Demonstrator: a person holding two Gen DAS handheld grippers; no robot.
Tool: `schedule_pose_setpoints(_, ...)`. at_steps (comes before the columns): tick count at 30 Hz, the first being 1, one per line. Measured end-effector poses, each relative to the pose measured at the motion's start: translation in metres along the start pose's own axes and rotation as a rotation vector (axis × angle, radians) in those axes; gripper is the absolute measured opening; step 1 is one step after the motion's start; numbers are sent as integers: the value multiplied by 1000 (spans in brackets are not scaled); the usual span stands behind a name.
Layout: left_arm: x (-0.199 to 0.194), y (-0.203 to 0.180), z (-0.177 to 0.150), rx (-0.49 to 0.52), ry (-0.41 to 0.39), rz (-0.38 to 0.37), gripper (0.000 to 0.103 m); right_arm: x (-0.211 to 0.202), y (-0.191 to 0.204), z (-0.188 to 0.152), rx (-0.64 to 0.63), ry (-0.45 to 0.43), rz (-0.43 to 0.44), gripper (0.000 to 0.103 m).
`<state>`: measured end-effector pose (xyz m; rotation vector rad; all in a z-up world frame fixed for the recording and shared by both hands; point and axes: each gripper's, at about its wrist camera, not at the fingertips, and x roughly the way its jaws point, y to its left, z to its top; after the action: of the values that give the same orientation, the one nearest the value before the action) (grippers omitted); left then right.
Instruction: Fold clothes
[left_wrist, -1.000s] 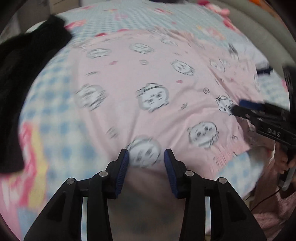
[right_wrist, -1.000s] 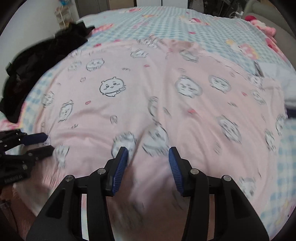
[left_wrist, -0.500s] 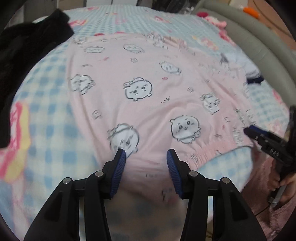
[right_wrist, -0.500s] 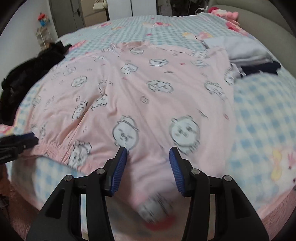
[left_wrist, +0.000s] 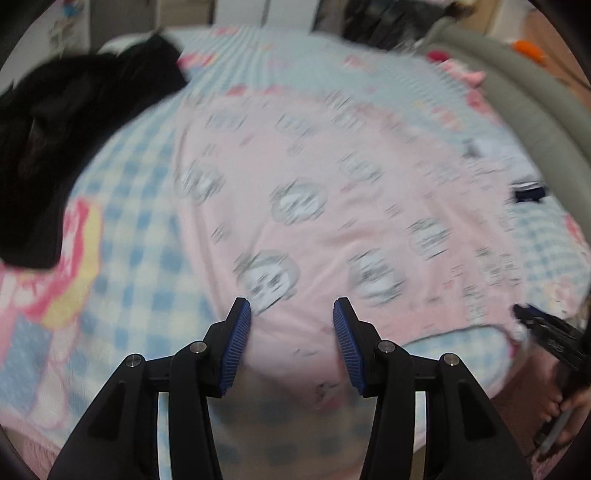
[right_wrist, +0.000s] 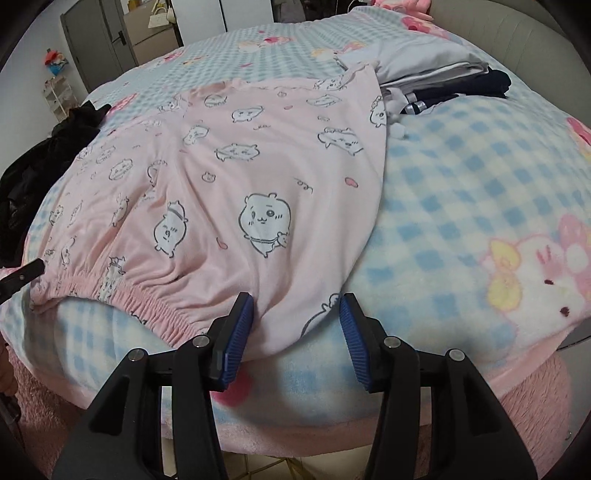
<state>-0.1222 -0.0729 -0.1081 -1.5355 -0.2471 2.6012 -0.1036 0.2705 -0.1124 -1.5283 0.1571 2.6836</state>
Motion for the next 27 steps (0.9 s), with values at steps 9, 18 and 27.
schedule_pose_setpoints(9, -34, -14, -11, 43, -112, 2, 49, -11, -3, 3, 6, -12, 32, 50)
schedule_pose_setpoints(18, 3, -57, 22, 145, -52, -1, 50, 10, 63, 62, -187, -40, 129, 51)
schedule_pose_setpoints(27, 27, -66, -5, 197, 62, 56, 52, 29, 81, 25, -263, -27, 93, 52)
